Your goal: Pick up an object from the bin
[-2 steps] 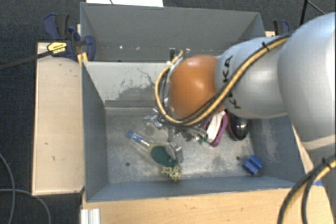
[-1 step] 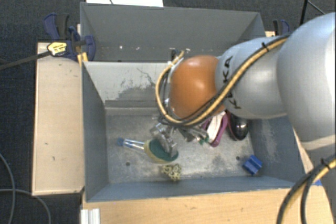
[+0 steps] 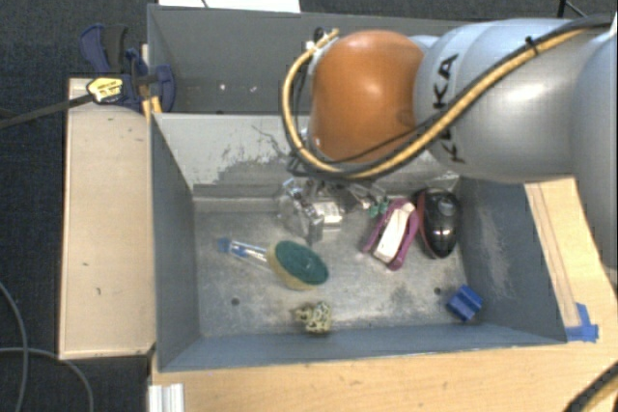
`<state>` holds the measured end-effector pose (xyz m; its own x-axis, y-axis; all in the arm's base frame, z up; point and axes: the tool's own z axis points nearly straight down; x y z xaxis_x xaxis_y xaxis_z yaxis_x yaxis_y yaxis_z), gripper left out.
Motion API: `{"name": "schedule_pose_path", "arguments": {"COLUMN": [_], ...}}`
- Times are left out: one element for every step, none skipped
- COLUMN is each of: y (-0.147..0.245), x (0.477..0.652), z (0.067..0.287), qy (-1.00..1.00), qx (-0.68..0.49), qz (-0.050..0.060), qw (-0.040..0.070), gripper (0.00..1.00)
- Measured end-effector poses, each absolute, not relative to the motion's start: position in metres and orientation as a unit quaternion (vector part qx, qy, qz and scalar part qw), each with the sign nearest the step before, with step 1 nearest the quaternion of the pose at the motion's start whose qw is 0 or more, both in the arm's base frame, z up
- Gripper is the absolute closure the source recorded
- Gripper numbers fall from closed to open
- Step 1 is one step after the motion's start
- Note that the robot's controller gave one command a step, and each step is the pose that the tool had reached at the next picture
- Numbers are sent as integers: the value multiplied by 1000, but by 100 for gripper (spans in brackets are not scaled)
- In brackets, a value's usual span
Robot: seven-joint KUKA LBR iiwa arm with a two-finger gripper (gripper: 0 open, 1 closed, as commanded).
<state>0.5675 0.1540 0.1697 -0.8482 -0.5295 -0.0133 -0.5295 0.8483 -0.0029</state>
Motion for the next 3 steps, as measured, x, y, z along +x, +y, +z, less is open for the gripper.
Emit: {"name": "schedule_pose_path", "arguments": {"y": [153, 155, 154], "x": [565, 494, 495], "z": [165, 89, 90], "qy": [962, 902, 904], "qx": [-273, -431, -428], "qz": [1, 1, 1], "qw": [1, 0, 0], "gripper": [0, 0, 100]}}
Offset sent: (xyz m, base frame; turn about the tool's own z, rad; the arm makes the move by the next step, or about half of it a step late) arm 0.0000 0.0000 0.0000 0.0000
